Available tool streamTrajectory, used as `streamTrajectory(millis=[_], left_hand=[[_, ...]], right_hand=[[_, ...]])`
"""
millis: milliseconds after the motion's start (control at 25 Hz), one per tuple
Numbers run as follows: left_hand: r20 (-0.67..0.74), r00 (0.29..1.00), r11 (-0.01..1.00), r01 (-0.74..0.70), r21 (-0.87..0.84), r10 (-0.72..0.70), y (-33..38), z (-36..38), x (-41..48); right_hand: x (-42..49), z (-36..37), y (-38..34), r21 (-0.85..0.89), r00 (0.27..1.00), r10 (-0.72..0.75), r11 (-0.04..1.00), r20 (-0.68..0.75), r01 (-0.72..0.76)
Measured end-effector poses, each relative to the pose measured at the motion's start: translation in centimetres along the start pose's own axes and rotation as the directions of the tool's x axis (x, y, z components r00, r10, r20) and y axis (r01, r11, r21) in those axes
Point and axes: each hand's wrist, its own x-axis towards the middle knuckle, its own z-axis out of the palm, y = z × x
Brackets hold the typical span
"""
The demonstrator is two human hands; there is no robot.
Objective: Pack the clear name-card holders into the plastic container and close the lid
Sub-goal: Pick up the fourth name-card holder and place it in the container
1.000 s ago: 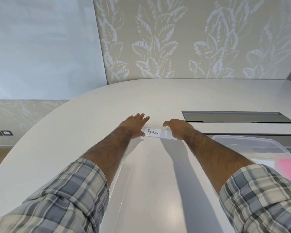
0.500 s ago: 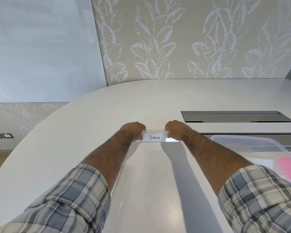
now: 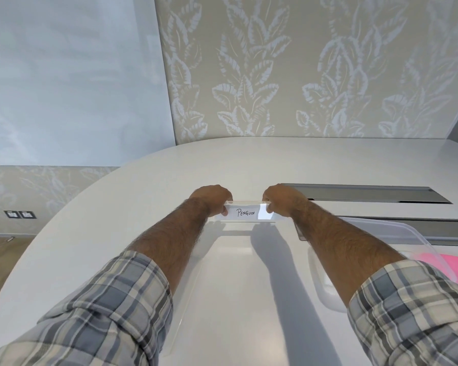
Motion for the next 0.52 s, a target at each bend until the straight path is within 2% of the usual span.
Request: streamTrajectory(millis=[240,520], left_hand=[[-0.071,0.997,1.0,-0.01,0.013,0.011,4.5,-5.4,-3.4],[-0.134,0.988,0.997,-0.069,0.024,0.071,13.6,-8.9,-6.2]], right_hand=[[-4.5,-6.2,2.1,-0.015,0.995,-0.004,1.0,-0.097,0.003],[-12.4,-10.7,8.1,-0.025,0.987,0.064,0.997,-0.15,-0.068]])
